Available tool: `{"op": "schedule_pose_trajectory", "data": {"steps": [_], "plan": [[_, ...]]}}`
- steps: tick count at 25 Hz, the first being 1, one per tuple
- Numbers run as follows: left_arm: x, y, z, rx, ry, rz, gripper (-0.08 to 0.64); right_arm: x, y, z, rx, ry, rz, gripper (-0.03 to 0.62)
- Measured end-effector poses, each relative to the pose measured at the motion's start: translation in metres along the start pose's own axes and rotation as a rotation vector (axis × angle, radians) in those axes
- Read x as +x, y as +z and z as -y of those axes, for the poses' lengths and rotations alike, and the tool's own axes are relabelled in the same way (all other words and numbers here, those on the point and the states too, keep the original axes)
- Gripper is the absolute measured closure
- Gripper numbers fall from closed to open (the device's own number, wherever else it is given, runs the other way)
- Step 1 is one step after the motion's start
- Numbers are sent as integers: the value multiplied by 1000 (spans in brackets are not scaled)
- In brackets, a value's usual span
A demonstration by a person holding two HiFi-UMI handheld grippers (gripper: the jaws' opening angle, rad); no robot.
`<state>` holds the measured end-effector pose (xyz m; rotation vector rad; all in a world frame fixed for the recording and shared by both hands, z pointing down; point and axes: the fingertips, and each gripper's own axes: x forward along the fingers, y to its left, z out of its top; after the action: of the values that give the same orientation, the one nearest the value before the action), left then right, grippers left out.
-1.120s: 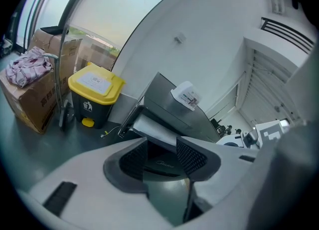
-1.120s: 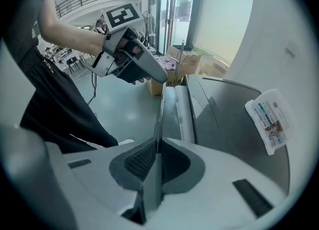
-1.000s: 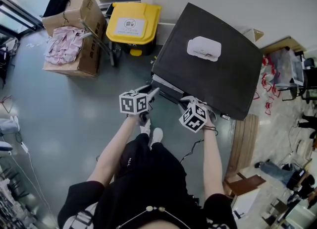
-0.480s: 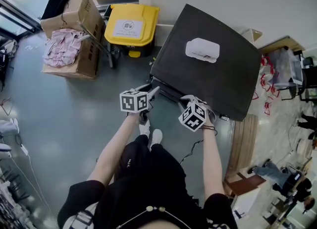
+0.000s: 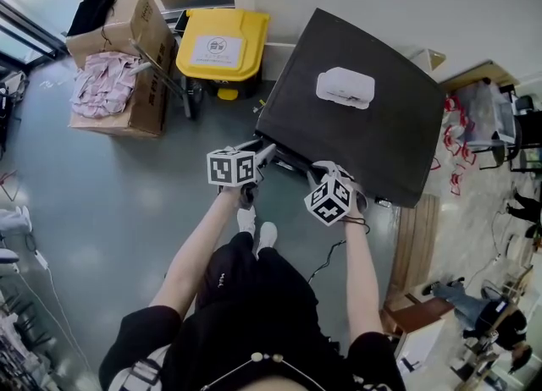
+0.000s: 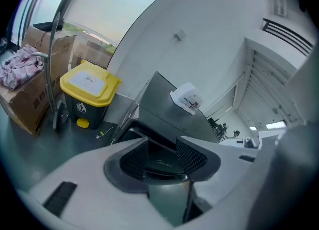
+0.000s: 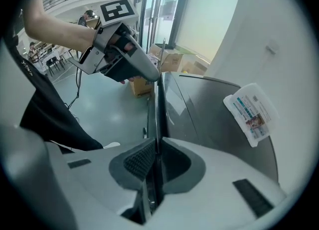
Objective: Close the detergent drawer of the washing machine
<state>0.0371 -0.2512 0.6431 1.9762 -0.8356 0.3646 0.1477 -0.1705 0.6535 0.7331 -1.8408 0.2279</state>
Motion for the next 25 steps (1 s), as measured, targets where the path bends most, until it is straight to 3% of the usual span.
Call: {"op": "schedule_pose_trajectory", "data": {"steps": [7, 11, 17, 21, 23, 25], "plan": [[-1, 1, 3, -20, -5, -13, 379, -17, 15, 8, -17, -199, 62, 534], [0, 3, 2, -40, -18, 0, 379, -5, 15, 9, -75, -181, 16, 417], [3, 10, 8, -79, -74, 22, 379, 6, 15, 22, -10, -190, 30, 405], [22, 39, 53, -67, -248, 84, 385, 8, 15, 31, 46, -188, 42, 410], [28, 59, 92, 7, -334, 97, 387, 8, 19, 29, 36, -179, 42, 413], [20, 67, 135, 134, -429, 113, 393, 2, 22, 26, 47, -176, 65, 439]]}}
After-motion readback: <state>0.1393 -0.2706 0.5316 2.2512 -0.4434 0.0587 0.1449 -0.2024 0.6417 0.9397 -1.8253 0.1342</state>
